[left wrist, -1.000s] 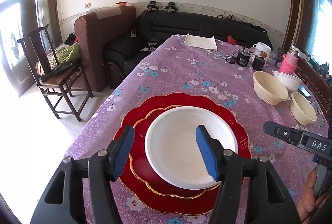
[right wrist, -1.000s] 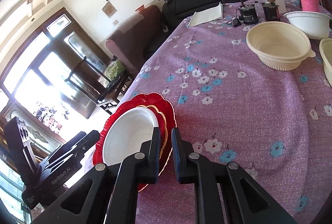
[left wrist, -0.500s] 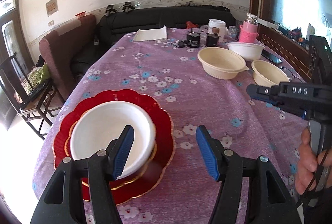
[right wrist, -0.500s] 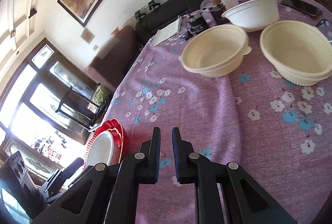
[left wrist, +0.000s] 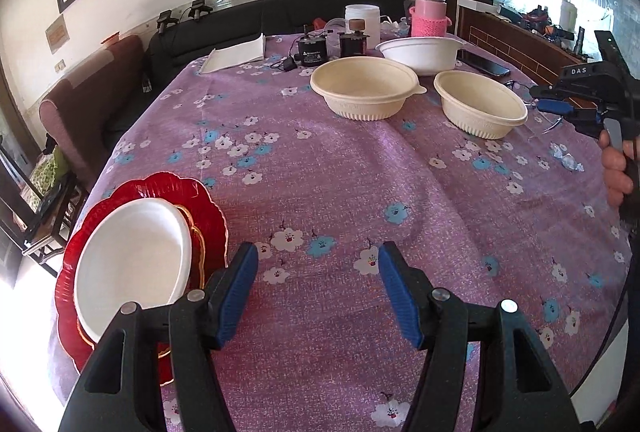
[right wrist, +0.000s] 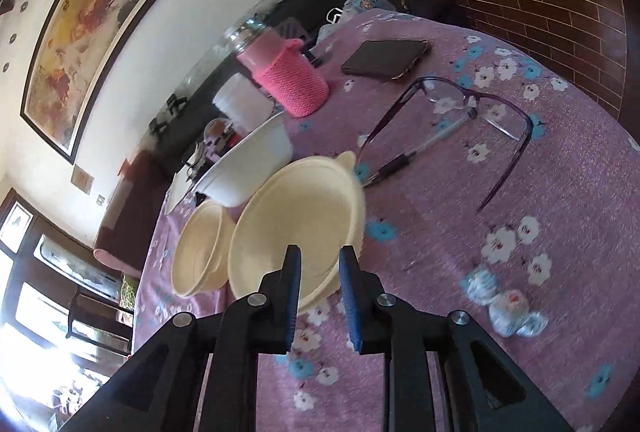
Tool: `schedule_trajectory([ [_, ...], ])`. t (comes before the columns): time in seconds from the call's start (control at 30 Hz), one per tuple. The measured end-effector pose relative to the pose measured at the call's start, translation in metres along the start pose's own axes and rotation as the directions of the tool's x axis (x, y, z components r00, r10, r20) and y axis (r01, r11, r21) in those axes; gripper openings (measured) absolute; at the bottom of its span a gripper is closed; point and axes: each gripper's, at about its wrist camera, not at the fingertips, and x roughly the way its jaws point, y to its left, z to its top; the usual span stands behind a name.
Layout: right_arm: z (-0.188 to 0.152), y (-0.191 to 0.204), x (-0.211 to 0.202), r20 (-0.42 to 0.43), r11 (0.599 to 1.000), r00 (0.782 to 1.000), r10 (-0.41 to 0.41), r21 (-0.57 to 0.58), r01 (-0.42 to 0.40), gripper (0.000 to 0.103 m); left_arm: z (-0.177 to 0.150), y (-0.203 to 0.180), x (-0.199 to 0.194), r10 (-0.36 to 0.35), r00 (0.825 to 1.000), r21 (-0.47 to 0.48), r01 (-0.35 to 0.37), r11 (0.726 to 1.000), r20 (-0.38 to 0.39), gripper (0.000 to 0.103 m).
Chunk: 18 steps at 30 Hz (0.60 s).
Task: Organize plates and bowls
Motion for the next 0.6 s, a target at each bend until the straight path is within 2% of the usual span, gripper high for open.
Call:
schedule_trajectory([
  [0.13, 0.017, -0.012, 0.022, -0.053, 0.999, 0.998, 0.025, 0.035, -0.024, 0.022, 0.001, -0.004, 0.003, -0.003, 1.000, 0.009, 0.003, 1.000, -0.009, 0.062],
  [0.23, 0.019, -0.013, 0.034, -0.071, 0.999, 0.997, -0.027, 0.029, 0.029, 0.022, 0.002, -0.002, 0.003, -0.001, 1.000, 0.006, 0.001, 1.000, -0.008, 0.062],
  [0.3, 0.019, -0.015, 0.037, -0.072, 0.999, 0.997, -0.026, 0.034, 0.028, 0.022, 0.003, -0.001, 0.004, 0.000, 1.000, 0.001, 0.000, 1.000, -0.009, 0.062],
  [0.37, 0.017, -0.015, 0.040, -0.084, 0.999, 0.996, -0.006, 0.036, 0.009, 0.022, 0.003, 0.000, 0.006, -0.002, 1.000, -0.001, 0.002, 1.000, -0.014, 0.062],
  [0.43, 0.014, -0.017, 0.041, -0.083, 0.999, 0.997, 0.002, 0.051, 0.003, 0.013, 0.003, -0.001, 0.007, -0.006, 1.000, -0.001, 0.006, 1.000, -0.018, 0.062],
  [0.6, -0.004, -0.018, 0.023, -0.094, 0.993, 0.994, 0.062, 0.111, -0.051, 0.011, 0.003, -0.002, 0.006, -0.019, 1.000, 0.001, 0.019, 1.000, -0.017, 0.062],
])
